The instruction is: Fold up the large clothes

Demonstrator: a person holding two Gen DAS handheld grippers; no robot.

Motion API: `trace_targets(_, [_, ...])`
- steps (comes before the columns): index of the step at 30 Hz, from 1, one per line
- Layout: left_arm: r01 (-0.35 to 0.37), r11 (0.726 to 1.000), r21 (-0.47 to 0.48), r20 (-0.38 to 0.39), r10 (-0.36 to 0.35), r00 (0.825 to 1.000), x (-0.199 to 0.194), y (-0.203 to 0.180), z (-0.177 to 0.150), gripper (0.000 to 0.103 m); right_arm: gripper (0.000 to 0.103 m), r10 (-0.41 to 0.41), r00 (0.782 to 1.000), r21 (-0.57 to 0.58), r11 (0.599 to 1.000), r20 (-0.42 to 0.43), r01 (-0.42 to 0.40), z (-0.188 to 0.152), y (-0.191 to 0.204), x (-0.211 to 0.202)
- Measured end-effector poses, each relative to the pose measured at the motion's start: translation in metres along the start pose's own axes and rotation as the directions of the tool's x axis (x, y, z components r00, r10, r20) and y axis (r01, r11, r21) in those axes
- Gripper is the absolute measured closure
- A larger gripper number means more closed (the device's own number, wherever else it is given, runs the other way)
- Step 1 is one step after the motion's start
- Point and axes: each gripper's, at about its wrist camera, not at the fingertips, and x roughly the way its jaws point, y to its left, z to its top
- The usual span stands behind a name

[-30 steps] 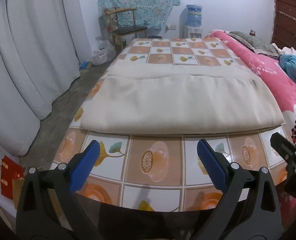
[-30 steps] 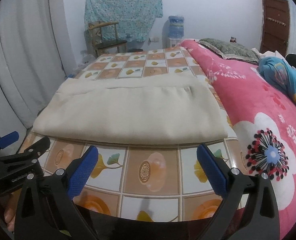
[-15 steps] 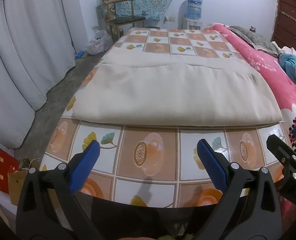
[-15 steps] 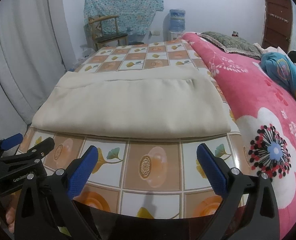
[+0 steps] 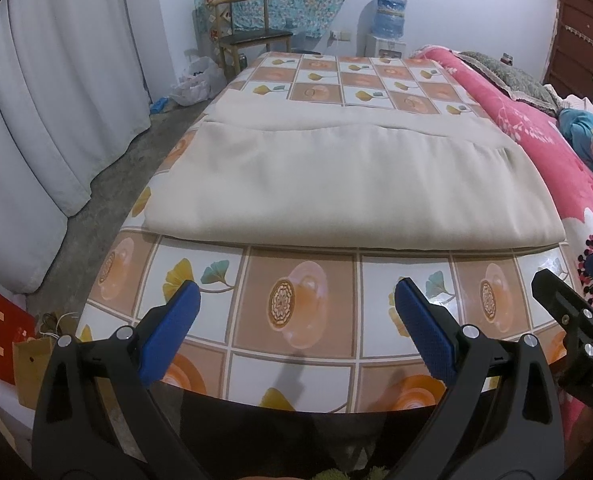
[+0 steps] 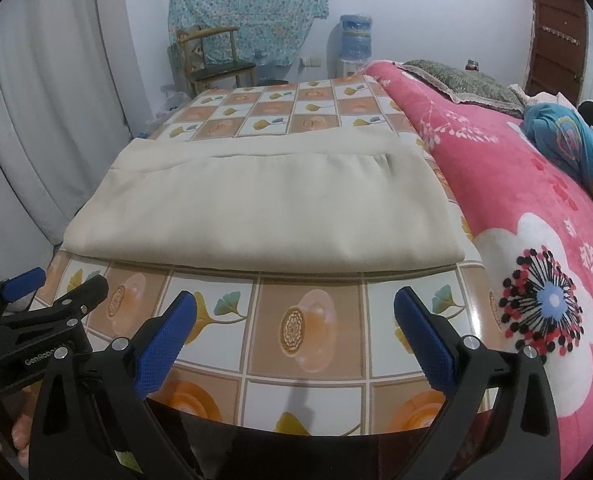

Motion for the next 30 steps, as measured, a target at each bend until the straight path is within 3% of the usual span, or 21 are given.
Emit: trace_targets(30, [0.011, 1.000, 0.004, 0.002, -0.011, 1.000, -0.003, -0.009, -0.003, 0.009, 0.007, -0.002, 1.000, 0.002, 1.000, -0.016, 0.002, -0.005, -0.005, 0.005])
